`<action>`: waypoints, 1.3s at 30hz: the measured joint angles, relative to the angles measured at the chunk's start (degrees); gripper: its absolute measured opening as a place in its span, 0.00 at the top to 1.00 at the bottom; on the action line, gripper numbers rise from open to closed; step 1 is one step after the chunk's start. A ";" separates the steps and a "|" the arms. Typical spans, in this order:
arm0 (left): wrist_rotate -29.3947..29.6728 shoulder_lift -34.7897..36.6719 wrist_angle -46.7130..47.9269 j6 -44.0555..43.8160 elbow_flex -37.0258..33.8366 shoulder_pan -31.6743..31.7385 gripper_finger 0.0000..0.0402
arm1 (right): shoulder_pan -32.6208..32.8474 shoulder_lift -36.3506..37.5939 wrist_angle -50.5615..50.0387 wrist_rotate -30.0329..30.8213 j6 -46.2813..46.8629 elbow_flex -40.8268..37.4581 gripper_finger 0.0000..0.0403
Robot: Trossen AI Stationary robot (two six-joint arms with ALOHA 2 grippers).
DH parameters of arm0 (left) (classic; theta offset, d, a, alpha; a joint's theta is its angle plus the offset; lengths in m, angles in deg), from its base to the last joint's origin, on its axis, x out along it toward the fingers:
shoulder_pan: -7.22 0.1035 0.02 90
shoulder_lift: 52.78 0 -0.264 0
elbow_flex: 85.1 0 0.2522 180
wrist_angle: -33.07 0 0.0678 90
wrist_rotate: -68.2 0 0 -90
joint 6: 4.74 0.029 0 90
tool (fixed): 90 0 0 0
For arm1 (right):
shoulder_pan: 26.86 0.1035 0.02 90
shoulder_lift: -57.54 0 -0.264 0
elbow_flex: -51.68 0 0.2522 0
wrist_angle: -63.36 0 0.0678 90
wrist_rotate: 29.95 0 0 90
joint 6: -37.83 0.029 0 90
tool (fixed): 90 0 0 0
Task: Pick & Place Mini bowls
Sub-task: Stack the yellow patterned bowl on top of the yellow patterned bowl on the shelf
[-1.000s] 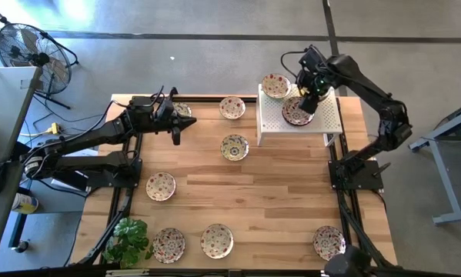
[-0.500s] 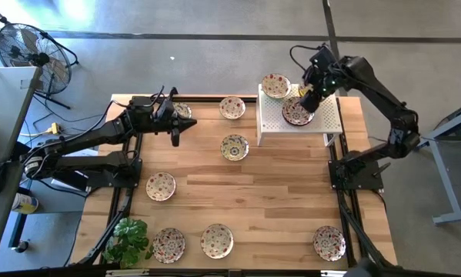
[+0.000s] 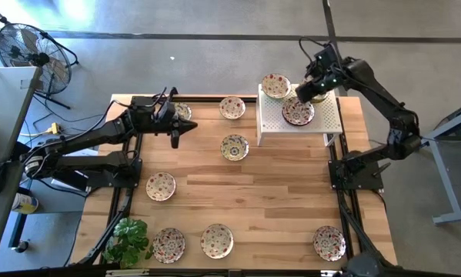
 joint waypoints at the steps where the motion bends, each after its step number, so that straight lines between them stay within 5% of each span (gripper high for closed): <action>1: -0.31 0.00 0.37 0.00 0.00 -0.02 1.00 | -0.50 0.00 1.25 -0.10 0.88 -1.01 0.99; 16: -1.54 0.01 2.04 -0.44 -0.02 -0.02 1.00 | -4.53 0.08 9.16 2.88 4.78 -10.95 1.00; 39: -1.45 0.02 2.01 -1.97 -0.07 -0.02 1.00 | -6.86 1.19 13.29 5.64 5.55 -11.76 1.00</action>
